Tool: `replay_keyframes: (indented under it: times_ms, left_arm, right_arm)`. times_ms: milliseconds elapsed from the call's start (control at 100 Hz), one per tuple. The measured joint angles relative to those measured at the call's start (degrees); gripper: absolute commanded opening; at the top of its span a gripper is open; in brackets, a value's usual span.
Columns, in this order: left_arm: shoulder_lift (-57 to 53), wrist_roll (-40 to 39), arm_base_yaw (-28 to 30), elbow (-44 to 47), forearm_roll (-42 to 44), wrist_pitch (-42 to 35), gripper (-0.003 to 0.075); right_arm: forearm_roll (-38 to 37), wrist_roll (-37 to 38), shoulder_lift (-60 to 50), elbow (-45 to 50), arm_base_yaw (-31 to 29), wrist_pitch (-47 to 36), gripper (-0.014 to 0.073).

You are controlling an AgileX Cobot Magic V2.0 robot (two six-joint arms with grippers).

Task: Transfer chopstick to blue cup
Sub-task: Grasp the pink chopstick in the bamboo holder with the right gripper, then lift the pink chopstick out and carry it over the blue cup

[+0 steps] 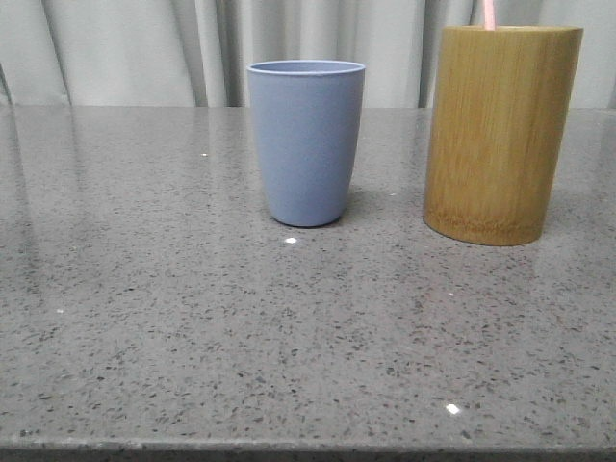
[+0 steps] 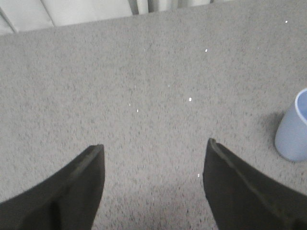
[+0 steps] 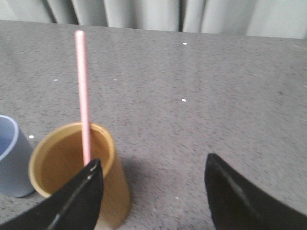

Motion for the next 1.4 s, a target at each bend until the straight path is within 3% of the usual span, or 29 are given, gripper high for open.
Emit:
replay_keyframes:
  times_ms: [220,870,940,1200,1400]
  left_arm:
    - [-4.8,-0.1,0.0,8.3,-0.1,-1.4,0.0441]
    - [-5.0,-0.2,0.0,8.9,-0.6,-2.0,0.0441]
    - [-5.0,-0.2,0.0,8.9,-0.6,-2.0,0.0441]
    - [-5.0,-0.2,0.0,8.9,-0.6,-2.0,0.0441]
    - [-5.0,-0.2,0.0,8.9,-0.6,-2.0,0.0441]
  right_arm:
    - [2.0,0.0,8.7,-7.5,4.4,0.5,0.0477]
    - [5.3,-0.1,28.8,-17.0,6.2,-3.1,0.0471]
    - [5.3,-0.1,29.8,-17.0,6.2,-3.6,0.0423]
    - [5.3,-0.1,30.7,-17.0,6.2,-5.3,0.0115]
    - [5.3,-0.1,30.7,-17.1,6.2,-5.9,-0.0040]
